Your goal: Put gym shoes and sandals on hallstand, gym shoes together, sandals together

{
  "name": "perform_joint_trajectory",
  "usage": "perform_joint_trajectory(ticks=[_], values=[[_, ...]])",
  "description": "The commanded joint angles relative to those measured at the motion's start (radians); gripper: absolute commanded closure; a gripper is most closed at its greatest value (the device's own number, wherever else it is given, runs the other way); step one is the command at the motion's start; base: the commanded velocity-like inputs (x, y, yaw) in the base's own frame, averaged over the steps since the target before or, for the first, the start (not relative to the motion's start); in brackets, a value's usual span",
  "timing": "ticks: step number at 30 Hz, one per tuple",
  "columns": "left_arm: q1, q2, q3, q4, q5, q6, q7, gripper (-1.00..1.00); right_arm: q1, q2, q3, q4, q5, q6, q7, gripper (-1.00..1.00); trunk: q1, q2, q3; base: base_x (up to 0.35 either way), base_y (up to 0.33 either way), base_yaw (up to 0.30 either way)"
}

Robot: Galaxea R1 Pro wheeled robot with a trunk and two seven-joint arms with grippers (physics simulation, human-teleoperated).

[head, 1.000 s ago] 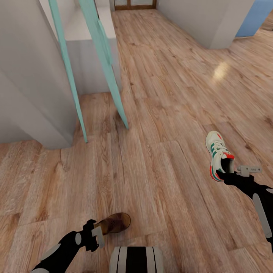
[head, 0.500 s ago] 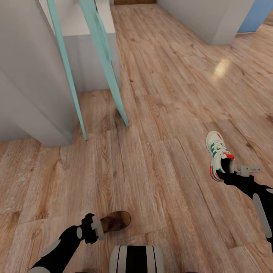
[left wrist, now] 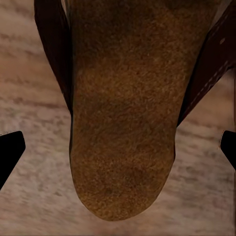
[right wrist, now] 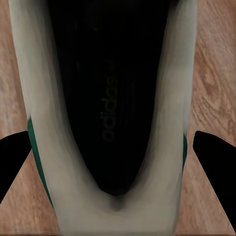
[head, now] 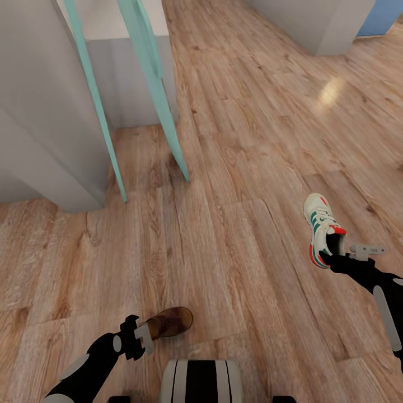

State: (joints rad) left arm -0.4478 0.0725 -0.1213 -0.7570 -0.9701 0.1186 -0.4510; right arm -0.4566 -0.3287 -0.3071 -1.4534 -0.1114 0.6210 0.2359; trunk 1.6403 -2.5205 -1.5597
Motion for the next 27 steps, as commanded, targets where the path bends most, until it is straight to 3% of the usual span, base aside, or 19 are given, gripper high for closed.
perform_joint_trajectory(ticks=[1, 27], values=[[0.0, 0.001, -0.004, -0.002, -0.004, 0.006, -0.004, -1.0, -0.001, 0.0, -0.001, -0.001, -0.01, 0.006, 0.0, 1.0, 0.0, -0.001, -0.005, 0.0, 0.0, 0.0], [-0.008, 0.003, -0.003, -0.004, -0.01, 0.009, -0.003, -1.0, -0.001, -0.001, -0.001, -0.002, -0.01, 0.006, 0.0, 1.0, 0.001, -0.001, -0.02, 0.0, 0.0, 0.0]])
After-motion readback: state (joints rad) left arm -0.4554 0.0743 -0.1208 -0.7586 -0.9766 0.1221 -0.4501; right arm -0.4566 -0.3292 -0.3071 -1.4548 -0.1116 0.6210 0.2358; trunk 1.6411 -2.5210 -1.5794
